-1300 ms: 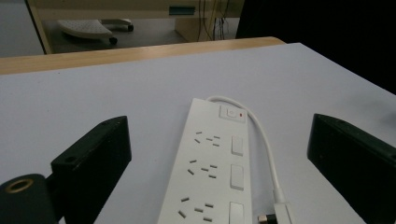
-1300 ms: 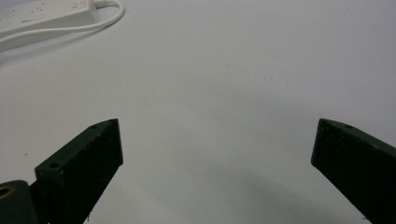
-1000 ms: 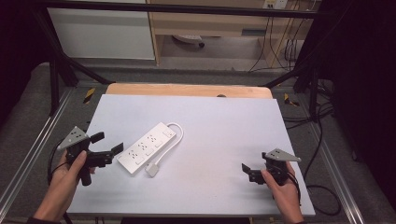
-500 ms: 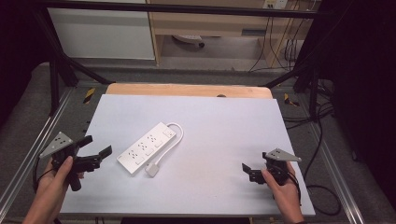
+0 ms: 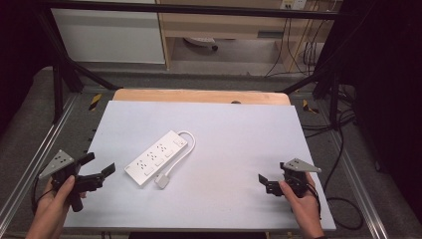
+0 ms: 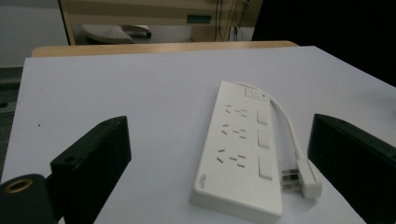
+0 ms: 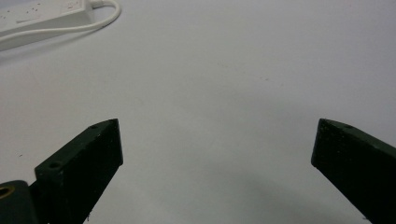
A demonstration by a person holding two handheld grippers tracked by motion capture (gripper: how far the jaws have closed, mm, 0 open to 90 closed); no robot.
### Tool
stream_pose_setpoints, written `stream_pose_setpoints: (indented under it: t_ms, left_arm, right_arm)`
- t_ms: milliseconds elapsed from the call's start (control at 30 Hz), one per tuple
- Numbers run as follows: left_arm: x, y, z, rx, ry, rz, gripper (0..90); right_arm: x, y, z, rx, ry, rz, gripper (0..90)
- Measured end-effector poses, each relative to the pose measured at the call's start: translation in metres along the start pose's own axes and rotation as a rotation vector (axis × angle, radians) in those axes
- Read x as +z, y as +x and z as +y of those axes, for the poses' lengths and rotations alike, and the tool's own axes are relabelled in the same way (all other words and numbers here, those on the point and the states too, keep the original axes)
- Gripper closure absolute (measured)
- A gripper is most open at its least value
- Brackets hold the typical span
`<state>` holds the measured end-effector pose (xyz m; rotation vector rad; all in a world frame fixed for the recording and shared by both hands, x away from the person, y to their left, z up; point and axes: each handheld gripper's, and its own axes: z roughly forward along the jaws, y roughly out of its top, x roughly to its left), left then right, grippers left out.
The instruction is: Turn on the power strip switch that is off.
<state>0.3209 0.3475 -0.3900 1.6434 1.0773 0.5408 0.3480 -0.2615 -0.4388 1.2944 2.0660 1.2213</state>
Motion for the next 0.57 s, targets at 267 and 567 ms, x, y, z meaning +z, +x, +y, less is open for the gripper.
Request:
stream_pose_setpoints:
  t_ms: [267,567]
  left_arm:
    - [0.008,-0.007,-0.027,0.000,0.041,-0.014,6.3]
    - [0.021,-0.022,-0.044,0.060,0.129,-0.007,6.3]
  right_arm:
    - [0.001,-0.001,0.000,0.003,0.010,-0.005,2.5]
    - [0.016,-0.014,-0.002,0.008,0.087,-0.131,2.5]
